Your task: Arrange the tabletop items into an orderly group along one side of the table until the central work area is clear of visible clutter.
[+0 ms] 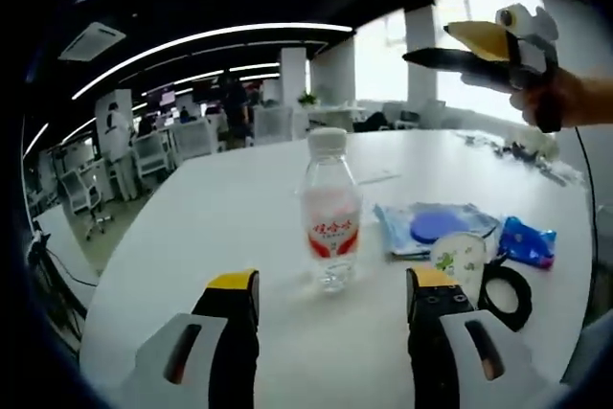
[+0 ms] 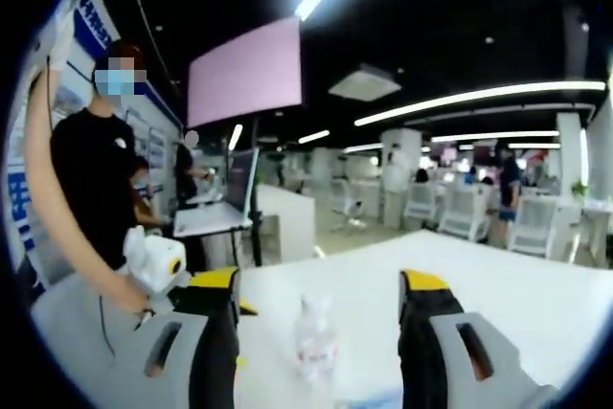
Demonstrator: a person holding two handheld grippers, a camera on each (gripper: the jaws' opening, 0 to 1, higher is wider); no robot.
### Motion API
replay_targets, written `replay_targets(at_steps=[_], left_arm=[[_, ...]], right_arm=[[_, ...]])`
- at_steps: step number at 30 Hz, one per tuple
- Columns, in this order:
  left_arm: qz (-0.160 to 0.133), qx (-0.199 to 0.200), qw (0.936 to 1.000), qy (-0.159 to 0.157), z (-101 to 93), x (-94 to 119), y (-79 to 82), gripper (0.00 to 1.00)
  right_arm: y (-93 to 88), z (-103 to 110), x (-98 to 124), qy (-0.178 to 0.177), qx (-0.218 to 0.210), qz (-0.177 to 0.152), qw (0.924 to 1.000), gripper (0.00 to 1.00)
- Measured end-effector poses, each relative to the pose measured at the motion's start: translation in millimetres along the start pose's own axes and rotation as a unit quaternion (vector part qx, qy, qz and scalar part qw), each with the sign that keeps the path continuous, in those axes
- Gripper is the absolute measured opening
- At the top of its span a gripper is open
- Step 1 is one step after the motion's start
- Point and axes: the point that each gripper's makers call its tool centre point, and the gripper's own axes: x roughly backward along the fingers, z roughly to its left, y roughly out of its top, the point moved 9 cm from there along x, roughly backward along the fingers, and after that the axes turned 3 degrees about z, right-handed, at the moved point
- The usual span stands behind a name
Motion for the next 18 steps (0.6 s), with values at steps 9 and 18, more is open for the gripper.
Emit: replay_targets(at_steps=[9, 18], left_arm=[[-0.015, 0.006, 0.9999, 0.004, -6.4, 21, 8.1, 0.54], [-0.009, 0.005, 0.9999, -0.013, -18.4, 25, 8.6, 0.57]], right_arm=[[-1.7, 10, 46, -0.04, -0.038, -0.014, 0.9984, 0.65], [2.1, 19, 66, -0.057, -0.036, -0.012, 0.9977, 0.66]])
